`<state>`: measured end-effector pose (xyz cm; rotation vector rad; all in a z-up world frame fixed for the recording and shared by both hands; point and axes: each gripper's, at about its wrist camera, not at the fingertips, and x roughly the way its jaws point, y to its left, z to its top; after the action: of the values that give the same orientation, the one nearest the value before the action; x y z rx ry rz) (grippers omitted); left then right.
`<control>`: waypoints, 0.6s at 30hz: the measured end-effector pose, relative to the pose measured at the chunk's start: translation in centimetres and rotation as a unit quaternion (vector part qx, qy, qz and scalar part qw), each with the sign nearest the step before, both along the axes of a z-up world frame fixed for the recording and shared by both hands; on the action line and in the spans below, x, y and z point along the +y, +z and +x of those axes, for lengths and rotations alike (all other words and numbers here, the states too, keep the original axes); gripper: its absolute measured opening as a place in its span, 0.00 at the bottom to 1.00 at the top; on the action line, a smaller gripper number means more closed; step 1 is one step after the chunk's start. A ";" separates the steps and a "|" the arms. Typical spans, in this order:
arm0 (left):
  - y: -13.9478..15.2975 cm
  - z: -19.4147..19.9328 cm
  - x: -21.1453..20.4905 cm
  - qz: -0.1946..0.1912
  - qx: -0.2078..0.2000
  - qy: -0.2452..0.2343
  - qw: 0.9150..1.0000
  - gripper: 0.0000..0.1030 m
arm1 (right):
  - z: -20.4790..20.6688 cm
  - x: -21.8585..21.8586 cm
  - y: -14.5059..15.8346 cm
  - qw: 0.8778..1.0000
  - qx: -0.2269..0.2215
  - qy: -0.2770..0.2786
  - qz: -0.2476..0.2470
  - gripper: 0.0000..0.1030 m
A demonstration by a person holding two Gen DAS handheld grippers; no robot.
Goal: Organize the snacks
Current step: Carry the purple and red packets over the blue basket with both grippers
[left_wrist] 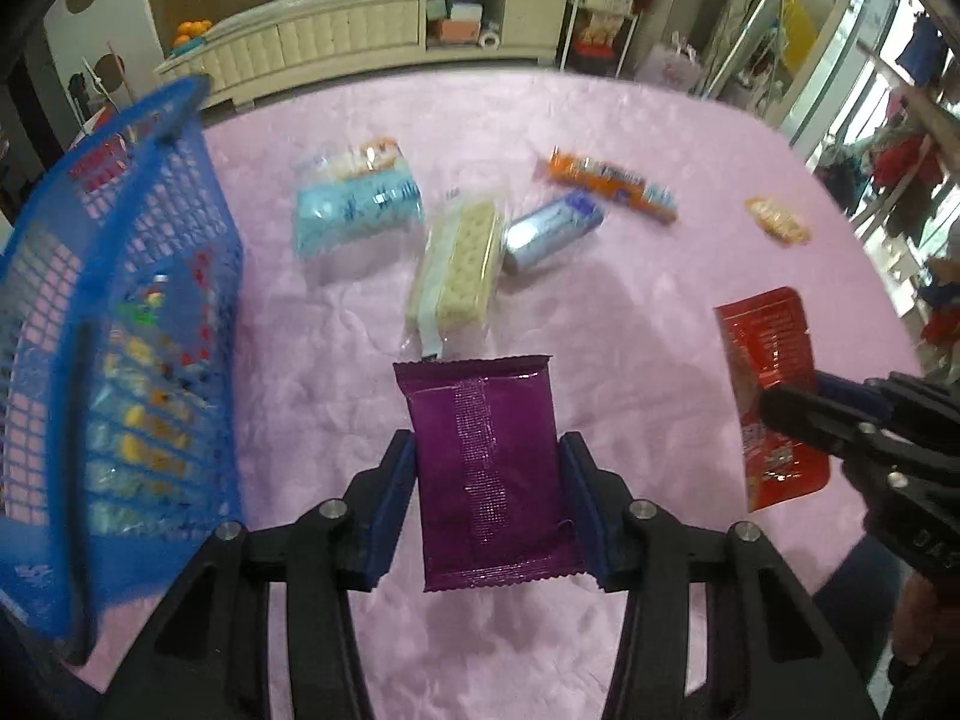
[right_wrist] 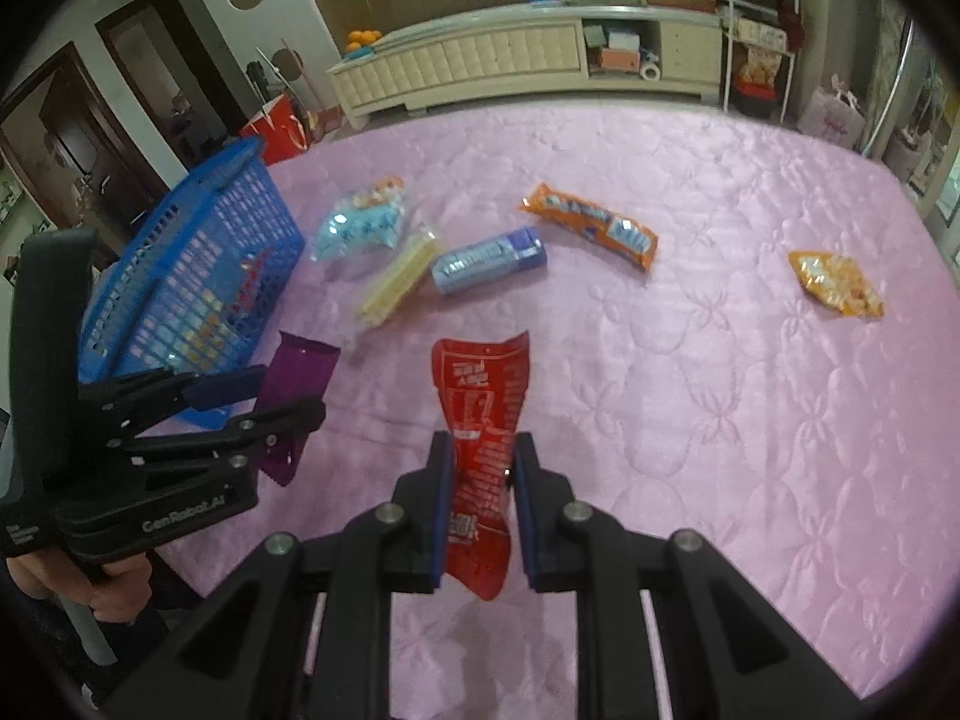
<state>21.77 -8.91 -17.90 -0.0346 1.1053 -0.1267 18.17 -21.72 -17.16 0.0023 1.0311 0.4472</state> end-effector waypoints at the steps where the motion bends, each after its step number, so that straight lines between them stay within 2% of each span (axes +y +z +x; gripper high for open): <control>1: 0.7 -0.5 0.2 -0.005 -0.006 0.000 1.000 0.44 | -0.3 0.3 0.6 1.000 -0.006 0.002 -0.001 0.22; 8: 5.4 -2.8 2.0 -0.022 -0.056 0.002 0.998 0.44 | -2.1 2.3 4.7 0.999 -0.034 0.018 0.015 0.22; 18: 11.6 -7.3 8.5 -0.031 -0.117 0.033 0.992 0.44 | -4.5 7.7 9.4 0.994 -0.090 0.060 0.017 0.22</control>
<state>14.49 -0.46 -6.35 -0.1085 0.8656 -0.1032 13.66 -14.04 -7.72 -0.0694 0.8493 0.5646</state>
